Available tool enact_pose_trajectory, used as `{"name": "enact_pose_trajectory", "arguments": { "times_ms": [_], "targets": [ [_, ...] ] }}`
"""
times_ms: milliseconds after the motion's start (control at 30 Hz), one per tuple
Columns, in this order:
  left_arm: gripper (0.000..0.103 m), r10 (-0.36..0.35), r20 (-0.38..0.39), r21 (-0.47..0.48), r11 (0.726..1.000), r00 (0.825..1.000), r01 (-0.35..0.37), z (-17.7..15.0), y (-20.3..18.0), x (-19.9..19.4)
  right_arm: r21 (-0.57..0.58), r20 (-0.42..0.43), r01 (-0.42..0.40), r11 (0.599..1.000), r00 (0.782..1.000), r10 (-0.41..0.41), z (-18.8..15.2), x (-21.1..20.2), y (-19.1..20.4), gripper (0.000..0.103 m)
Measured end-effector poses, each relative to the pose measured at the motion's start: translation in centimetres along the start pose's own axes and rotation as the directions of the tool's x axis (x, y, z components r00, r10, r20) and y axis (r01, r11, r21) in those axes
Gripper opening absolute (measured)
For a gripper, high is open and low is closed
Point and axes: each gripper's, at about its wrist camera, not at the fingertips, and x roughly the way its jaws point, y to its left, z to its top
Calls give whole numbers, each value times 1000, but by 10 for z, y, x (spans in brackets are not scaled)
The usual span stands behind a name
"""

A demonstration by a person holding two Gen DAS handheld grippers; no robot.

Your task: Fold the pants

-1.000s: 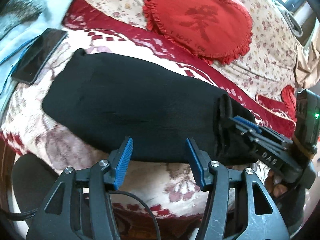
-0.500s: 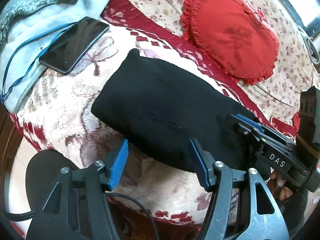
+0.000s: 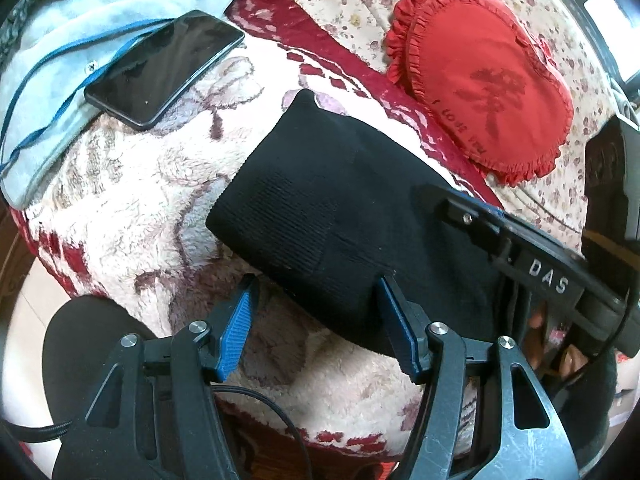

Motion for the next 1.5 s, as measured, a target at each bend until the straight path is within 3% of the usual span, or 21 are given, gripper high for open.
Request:
{"name": "enact_pose_trajectory", "arguments": {
  "times_ms": [333,667,867,1067,1333,1367,1433,1500],
  "targets": [
    [69,-22,-6,-33,999,1000,21,6,3,6,-102,-18,-24,995,1000,22,28,18,18,37],
    [75,-25,-5,-43,999,1000,25,9,1,13,-184,-79,-4,983,997,-10,47,48,35,40],
    [77,-31,-8,-46,998,1000,30,12,0,17,-255,-134,-39,966,991,5,57,65,39,43],
    [85,-31,-2,-49,998,1000,31,15,-3,21,-195,-179,-131,972,979,96,63,75,22,47],
    [85,-17,8,-51,999,1000,17,17,-6,24,-117,-111,-195,974,977,182,56,76,15,43],
    [84,-12,11,-48,999,1000,13,17,-6,24,-126,-105,-191,973,978,178,55,75,16,42],
    [60,5,37,-36,999,999,-3,16,-8,20,-148,-102,-185,971,980,172,54,73,19,35],
    [45,-7,49,-20,1000,999,8,15,-9,17,-177,-98,-177,968,982,162,52,68,24,28]
  ]
}}
